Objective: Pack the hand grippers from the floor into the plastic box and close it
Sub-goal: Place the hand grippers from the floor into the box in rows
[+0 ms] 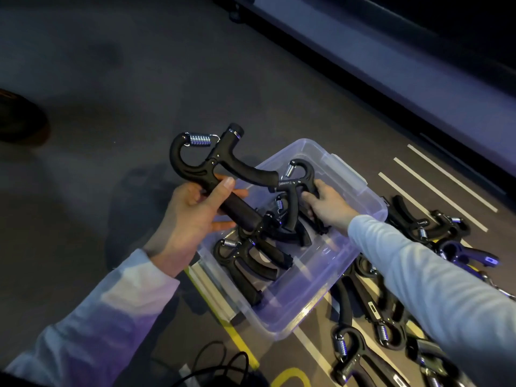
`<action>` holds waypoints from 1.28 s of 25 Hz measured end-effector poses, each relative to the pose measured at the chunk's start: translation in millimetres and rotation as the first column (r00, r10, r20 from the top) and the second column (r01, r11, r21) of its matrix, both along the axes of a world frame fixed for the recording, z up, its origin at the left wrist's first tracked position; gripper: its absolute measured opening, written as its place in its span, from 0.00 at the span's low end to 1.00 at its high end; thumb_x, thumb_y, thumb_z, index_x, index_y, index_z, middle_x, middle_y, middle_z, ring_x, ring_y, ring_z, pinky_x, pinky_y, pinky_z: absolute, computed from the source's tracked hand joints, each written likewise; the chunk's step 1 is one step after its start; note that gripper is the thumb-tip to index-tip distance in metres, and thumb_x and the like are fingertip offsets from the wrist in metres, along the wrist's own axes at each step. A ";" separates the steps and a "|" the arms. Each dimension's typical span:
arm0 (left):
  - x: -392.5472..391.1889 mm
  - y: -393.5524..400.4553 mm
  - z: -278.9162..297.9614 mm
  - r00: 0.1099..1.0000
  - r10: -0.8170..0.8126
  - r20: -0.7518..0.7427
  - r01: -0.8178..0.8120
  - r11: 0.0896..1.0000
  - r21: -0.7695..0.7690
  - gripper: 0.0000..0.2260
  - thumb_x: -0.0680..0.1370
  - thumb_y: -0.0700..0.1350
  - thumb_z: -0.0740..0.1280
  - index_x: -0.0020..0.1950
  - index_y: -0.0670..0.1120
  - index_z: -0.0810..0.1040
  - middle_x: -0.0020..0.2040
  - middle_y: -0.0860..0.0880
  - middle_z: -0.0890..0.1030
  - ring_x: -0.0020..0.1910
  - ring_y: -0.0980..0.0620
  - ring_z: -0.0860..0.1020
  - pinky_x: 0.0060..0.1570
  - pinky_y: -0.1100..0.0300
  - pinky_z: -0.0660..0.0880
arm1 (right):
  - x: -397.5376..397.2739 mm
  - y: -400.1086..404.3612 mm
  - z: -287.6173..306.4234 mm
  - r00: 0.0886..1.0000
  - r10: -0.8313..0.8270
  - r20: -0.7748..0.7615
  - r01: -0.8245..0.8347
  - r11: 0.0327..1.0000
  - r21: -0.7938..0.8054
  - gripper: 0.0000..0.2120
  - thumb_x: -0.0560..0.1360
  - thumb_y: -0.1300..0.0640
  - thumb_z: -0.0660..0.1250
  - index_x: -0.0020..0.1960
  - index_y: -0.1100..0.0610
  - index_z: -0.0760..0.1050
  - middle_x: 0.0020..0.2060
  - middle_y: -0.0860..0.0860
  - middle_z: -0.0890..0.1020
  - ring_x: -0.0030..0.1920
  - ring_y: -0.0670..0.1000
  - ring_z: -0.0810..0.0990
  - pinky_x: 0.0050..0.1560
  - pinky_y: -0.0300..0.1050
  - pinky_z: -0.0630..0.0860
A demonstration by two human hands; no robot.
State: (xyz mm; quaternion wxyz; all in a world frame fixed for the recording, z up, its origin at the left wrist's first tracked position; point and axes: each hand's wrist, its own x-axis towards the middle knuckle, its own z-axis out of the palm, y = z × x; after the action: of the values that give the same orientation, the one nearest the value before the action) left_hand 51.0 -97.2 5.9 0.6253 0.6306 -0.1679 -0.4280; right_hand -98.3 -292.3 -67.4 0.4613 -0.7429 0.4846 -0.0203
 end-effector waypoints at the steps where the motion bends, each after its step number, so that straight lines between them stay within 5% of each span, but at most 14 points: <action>1: -0.2 0.3 0.3 0.999 -0.035 -0.030 0.035 0.999 0.000 0.13 0.75 0.48 0.64 0.54 0.42 0.77 0.49 0.45 0.84 0.46 0.47 0.82 0.33 0.62 0.78 | -1.4 5.1 7.4 0.988 -0.055 0.143 0.040 0.994 0.106 0.03 0.80 0.58 0.58 0.50 0.53 0.69 0.34 0.52 0.74 0.33 0.51 0.73 0.41 0.47 0.72; 4: -1.6 -1.2 3.2 0.977 -0.181 -0.112 0.179 0.983 -0.029 0.17 0.70 0.52 0.64 0.54 0.45 0.79 0.53 0.47 0.81 0.44 0.47 0.80 0.32 0.62 0.78 | 2.7 21.5 30.3 0.914 -0.095 0.394 0.019 0.981 0.194 0.05 0.80 0.61 0.58 0.48 0.53 0.70 0.31 0.50 0.73 0.29 0.45 0.72 0.34 0.37 0.72; 9: -5.0 -7.7 7.5 0.946 -0.274 -0.174 0.267 0.962 -0.064 0.17 0.69 0.52 0.64 0.53 0.45 0.78 0.52 0.44 0.78 0.35 0.52 0.79 0.30 0.64 0.78 | 13.4 40.6 52.1 0.906 -0.078 0.416 -0.009 0.979 0.203 0.07 0.79 0.65 0.57 0.53 0.57 0.70 0.29 0.51 0.73 0.21 0.42 0.71 0.21 0.32 0.67; 15: -10.8 -7.7 2.7 0.913 -0.350 -0.211 0.343 0.937 -0.069 0.16 0.70 0.52 0.63 0.54 0.45 0.78 0.49 0.46 0.81 0.34 0.54 0.80 0.31 0.64 0.78 | 3.6 47.3 55.9 0.946 0.105 0.306 -0.137 0.987 0.088 0.06 0.79 0.64 0.59 0.54 0.58 0.71 0.40 0.51 0.78 0.40 0.48 0.76 0.45 0.44 0.74; 23: -16.3 -11.9 4.8 0.867 -0.395 -0.303 0.381 0.918 -0.107 0.17 0.72 0.50 0.63 0.59 0.49 0.78 0.45 0.47 0.83 0.33 0.55 0.80 0.30 0.66 0.77 | -3.9 49.4 51.7 0.883 0.083 0.463 -0.219 0.943 0.251 0.17 0.69 0.61 0.66 0.57 0.62 0.73 0.45 0.55 0.78 0.46 0.51 0.77 0.52 0.45 0.73; 26: -14.0 -11.3 7.7 0.887 -0.366 -0.280 0.355 0.930 -0.094 0.19 0.72 0.50 0.62 0.61 0.46 0.75 0.33 0.51 0.82 0.29 0.58 0.78 0.29 0.67 0.76 | -3.5 48.9 52.2 0.840 -0.037 0.541 -0.221 0.888 0.403 0.16 0.71 0.63 0.61 0.59 0.61 0.74 0.47 0.55 0.80 0.46 0.51 0.80 0.50 0.45 0.74; 29: -1.3 -9.9 12.0 0.937 -0.265 -0.226 0.253 0.964 -0.083 0.18 0.70 0.50 0.62 0.58 0.47 0.76 0.32 0.52 0.82 0.27 0.57 0.78 0.28 0.68 0.75 | -2.5 50.4 45.7 0.886 -0.252 0.390 -0.035 0.801 0.597 0.14 0.75 0.66 0.53 0.50 0.56 0.76 0.42 0.53 0.80 0.43 0.52 0.80 0.46 0.43 0.73; 31: 7.6 -9.3 13.6 0.963 -0.158 -0.218 0.143 0.986 -0.084 0.15 0.69 0.50 0.64 0.53 0.48 0.78 0.35 0.52 0.82 0.28 0.56 0.78 0.28 0.68 0.75 | -0.1 57.7 30.1 0.994 0.068 0.083 -0.093 0.932 0.350 0.13 0.76 0.63 0.55 0.48 0.56 0.78 0.43 0.55 0.82 0.47 0.56 0.80 0.47 0.44 0.73; 32: 10.2 -9.3 14.2 0.970 -0.122 -0.208 0.106 0.990 -0.089 0.14 0.69 0.50 0.64 0.52 0.47 0.78 0.35 0.53 0.82 0.28 0.56 0.78 0.27 0.68 0.75 | 3.2 64.3 22.3 0.944 0.302 -0.132 -0.270 0.938 0.217 0.10 0.77 0.61 0.58 0.49 0.58 0.78 0.46 0.57 0.82 0.49 0.57 0.80 0.47 0.44 0.72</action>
State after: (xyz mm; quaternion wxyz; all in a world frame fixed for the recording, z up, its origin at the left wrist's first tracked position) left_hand 61.2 -106.5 20.1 0.6377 0.5459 -0.1522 -0.5217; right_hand -95.2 -228.0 -45.1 0.4891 -0.7557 0.4068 0.1557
